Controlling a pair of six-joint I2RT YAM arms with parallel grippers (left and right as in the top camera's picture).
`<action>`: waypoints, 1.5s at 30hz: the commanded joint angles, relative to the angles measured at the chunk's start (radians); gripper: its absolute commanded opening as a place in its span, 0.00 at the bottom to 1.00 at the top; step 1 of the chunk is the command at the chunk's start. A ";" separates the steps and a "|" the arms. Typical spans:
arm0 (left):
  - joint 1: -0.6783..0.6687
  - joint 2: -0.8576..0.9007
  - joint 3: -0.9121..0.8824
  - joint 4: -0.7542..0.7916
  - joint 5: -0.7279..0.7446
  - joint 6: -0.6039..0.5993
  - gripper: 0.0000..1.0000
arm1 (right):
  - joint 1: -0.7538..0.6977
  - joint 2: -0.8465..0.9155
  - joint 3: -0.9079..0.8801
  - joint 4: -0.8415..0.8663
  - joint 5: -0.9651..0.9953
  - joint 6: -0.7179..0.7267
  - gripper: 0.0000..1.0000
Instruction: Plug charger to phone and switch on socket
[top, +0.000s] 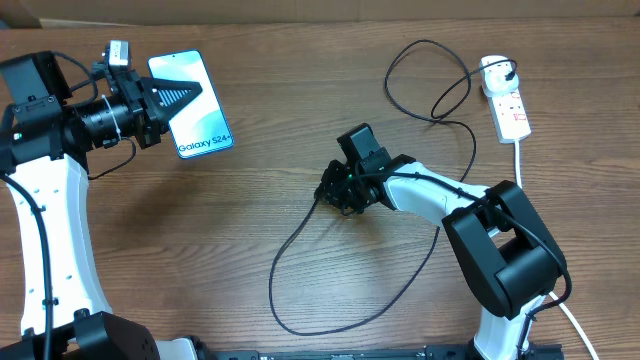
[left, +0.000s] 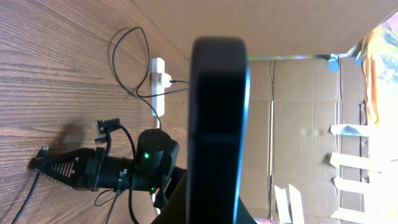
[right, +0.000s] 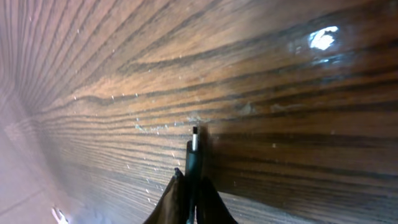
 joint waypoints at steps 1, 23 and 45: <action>-0.002 -0.016 0.008 0.004 0.027 0.019 0.04 | 0.002 0.015 0.005 0.002 -0.039 -0.007 0.04; 0.001 -0.015 0.008 0.050 0.032 0.000 0.04 | -0.045 -0.096 0.006 0.371 -1.131 -0.426 0.04; -0.035 -0.015 0.008 0.055 0.057 -0.007 0.04 | 0.082 -0.100 0.006 1.216 -1.159 0.245 0.04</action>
